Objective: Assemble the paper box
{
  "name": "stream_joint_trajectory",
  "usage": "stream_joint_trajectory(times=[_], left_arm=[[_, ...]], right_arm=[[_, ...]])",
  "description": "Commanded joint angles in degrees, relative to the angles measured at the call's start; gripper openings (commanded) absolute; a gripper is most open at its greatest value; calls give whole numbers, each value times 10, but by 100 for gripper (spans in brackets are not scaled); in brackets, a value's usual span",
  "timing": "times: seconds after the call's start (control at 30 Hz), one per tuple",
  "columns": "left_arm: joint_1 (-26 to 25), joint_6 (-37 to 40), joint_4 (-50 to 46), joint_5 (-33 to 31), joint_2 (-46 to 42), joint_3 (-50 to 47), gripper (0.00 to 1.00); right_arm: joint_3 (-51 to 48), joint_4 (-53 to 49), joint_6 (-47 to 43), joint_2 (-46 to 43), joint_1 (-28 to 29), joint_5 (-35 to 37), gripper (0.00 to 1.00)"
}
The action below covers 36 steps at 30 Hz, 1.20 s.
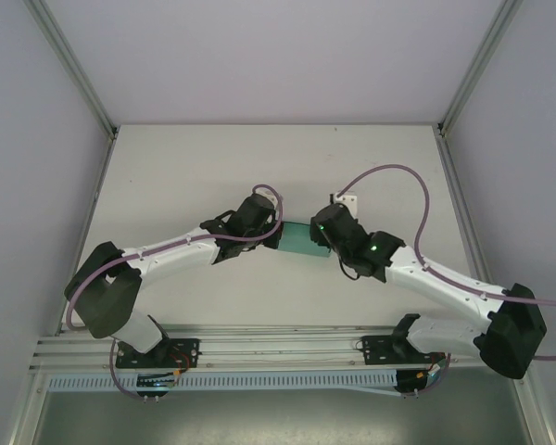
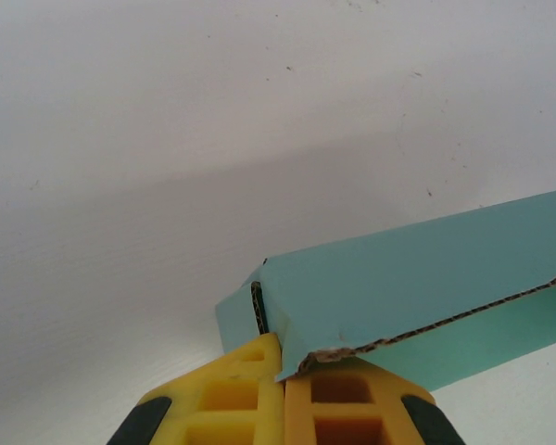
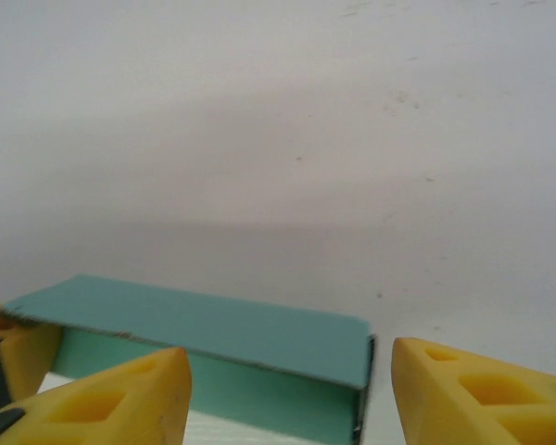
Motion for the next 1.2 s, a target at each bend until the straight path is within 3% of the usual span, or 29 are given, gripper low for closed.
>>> stream_joint_trajectory(times=[0.0, 0.2, 0.33, 0.57, 0.73, 0.9, 1.1, 1.17], left_arm=[[-9, 16, -162, 40, 38, -38, 0], [-9, 23, -162, 35, 40, -30, 0], [-9, 33, -158, 37, 45, -21, 0], [-9, 52, -163, 33, 39, -4, 5], [-9, 65, -166, 57, 13, 20, 37], [-9, 106, -184, 56, -21, 44, 61], [-9, 115, -218, 68, -34, 93, 98], [-9, 102, -227, 81, -34, 109, 99]], right_arm=[[19, -12, -11, -9, -50, -19, 60], [18, -6, 5, 34, -80, -34, 60], [-32, 10, 39, 40, -80, -18, 59], [-123, 85, 83, 35, -80, -64, 54], [-150, 98, 103, 26, -78, -78, 53], [-158, 100, 114, 28, -74, -84, 52], [-159, 90, 124, 46, -72, -83, 50], [-161, 87, 126, 50, -70, -83, 49]])
